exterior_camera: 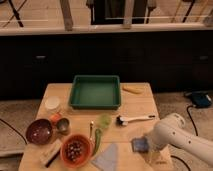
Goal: Wipe tray with sponge
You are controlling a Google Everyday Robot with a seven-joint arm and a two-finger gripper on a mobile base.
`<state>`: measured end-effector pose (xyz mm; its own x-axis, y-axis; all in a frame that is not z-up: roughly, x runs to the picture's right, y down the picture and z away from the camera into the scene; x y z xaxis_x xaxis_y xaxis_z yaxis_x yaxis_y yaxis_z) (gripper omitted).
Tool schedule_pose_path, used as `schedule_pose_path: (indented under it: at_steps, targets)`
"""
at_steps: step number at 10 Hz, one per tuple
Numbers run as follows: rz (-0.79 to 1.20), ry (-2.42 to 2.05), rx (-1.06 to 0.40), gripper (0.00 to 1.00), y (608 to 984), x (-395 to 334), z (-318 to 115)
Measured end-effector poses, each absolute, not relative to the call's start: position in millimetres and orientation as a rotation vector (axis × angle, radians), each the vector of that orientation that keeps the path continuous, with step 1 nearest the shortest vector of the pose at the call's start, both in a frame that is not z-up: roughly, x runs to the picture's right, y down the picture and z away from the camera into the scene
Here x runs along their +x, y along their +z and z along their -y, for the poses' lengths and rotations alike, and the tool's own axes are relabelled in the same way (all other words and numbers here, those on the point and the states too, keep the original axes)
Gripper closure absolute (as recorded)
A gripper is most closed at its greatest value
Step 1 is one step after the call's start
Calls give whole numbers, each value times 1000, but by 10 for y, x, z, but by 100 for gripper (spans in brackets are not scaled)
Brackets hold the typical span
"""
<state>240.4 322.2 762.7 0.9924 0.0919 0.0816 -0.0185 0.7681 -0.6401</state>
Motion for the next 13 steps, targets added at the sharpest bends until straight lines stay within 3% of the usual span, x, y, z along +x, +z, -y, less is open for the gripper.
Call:
schedule_pose_path:
  at_steps: [13]
  targets:
    - [113,88,-721,24,7586,2474,-3154]
